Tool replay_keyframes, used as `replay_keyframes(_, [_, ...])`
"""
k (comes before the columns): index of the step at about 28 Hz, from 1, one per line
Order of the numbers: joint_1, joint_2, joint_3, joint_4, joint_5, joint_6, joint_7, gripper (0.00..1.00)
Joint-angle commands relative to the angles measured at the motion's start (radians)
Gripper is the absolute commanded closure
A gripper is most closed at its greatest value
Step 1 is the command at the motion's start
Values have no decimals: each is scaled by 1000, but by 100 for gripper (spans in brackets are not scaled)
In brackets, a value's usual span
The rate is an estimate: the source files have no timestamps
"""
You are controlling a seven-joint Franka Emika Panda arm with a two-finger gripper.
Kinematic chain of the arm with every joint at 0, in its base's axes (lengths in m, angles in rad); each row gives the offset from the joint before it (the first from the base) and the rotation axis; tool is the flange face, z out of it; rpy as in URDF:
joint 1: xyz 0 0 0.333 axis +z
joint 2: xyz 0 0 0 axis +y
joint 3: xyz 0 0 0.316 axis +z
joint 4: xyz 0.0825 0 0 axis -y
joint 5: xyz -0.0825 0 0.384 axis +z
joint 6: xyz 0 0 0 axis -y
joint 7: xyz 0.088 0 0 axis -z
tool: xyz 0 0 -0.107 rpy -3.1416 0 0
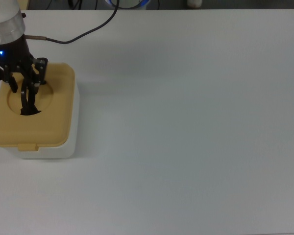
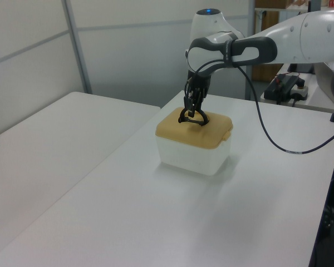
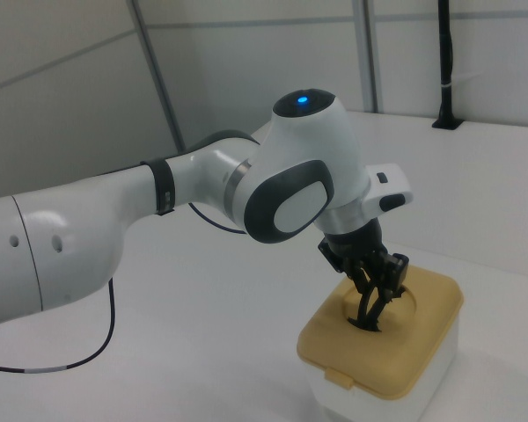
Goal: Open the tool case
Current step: 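Lift the tan lid by its handle off the white case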
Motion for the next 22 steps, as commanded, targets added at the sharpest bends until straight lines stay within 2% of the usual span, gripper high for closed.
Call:
replay_keyframes(1, [2, -24, 6, -6, 13, -40, 79, 100])
replay_keyframes(16, [4, -27, 6, -3, 4, -60, 79, 100])
replay_keyframes(22, [4, -39, 6, 55, 4, -82, 73, 100])
